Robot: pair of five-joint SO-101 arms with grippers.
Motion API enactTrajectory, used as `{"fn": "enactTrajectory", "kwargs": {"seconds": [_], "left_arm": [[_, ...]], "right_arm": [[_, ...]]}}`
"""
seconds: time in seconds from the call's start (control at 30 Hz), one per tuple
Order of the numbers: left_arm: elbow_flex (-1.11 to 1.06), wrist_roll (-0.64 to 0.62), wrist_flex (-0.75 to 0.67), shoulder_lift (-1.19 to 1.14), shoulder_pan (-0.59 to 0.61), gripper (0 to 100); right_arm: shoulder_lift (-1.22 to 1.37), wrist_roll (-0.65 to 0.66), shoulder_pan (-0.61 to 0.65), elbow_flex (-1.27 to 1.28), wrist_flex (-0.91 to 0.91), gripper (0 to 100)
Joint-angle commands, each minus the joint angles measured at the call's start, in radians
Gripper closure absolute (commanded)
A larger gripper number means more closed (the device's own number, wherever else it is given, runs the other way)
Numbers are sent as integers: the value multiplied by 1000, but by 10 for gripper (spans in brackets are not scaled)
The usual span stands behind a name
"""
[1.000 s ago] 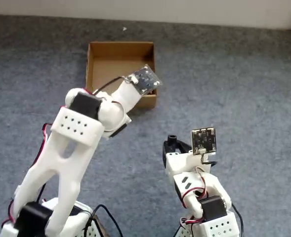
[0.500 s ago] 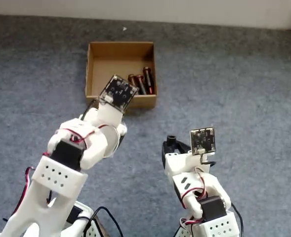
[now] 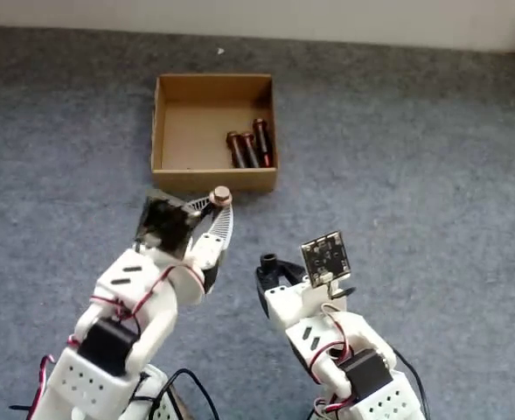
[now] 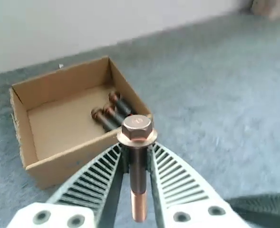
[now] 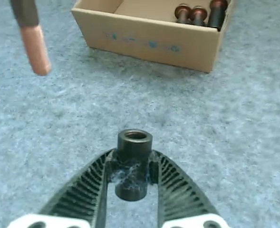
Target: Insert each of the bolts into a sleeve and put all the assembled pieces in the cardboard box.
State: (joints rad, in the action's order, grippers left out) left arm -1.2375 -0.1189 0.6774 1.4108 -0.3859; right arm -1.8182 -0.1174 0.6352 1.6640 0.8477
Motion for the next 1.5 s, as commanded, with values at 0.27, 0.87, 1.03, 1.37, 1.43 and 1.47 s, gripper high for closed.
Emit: {"fn": "enactTrajectory", "kwargs": {"seconds": [0.27,0.87,1.03,1.37,1.43,1.47], "left_arm": [[-154,-331,-52,392,-12,994],[-199,-377,-51,387,-21,994],[-202,-371,-32,387,-67,994],[-191,-370,41,387,-71,994],[-174,-370,78,387,-71,994],[-165,-370,100,387,-71,994]], "right_arm": [[-18,89,110,5,-120,993],[-18,91,162,8,-251,993],[-18,91,162,8,-249,993],[-16,201,162,8,-246,993],[-18,249,162,8,-248,993],[-18,259,162,8,-249,993]]}}
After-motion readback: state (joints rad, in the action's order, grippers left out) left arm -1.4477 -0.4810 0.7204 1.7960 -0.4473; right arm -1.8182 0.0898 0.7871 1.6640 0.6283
